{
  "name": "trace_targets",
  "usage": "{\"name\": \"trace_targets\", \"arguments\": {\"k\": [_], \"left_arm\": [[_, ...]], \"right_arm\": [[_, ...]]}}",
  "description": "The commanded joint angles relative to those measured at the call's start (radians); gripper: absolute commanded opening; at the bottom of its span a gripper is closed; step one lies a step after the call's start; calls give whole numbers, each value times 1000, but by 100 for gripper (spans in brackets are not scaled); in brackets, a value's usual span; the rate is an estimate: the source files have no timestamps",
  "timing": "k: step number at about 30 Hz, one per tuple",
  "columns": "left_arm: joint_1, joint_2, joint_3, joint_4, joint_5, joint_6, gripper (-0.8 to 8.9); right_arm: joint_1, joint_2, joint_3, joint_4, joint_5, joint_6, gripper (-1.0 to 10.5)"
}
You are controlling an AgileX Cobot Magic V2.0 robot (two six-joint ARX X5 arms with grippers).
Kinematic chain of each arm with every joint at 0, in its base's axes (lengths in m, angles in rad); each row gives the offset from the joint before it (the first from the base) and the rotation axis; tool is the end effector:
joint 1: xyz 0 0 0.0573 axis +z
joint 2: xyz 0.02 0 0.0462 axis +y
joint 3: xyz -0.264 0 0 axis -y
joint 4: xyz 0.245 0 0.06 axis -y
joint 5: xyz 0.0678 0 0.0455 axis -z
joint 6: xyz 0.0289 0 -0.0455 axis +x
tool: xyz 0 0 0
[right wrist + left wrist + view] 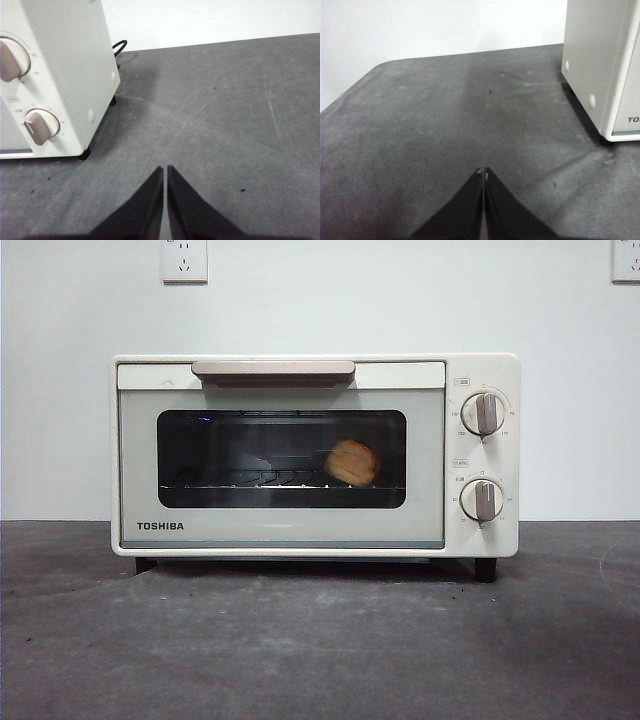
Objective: The left arm flap open the oven, the right arm pick bread and place it into oven, the left arm flap close the oven
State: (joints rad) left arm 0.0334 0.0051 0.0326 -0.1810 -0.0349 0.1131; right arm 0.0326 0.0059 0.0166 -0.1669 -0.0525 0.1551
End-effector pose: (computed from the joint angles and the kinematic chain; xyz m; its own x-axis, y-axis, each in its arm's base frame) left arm 0.0947 0.0042 0.1568 0.9859 0.0679 -0.1528 -0.0502 0.9919 0.1168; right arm 0.0957 0.0046 0.1526 0.9842 0.0846 -0.1554 -0.0593 0.9852 0.1607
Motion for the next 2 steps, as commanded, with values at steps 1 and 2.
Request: {"name": "trace_targets", "arguments": {"k": [1,2], "left_arm": [[2,-2,-21,10,-3,-2,12],[2,-2,-21,10,-3,-2,12]], "right_arm": [[1,-2,-5,10,0,10,8],[1,-2,-5,10,0,10,8]]}}
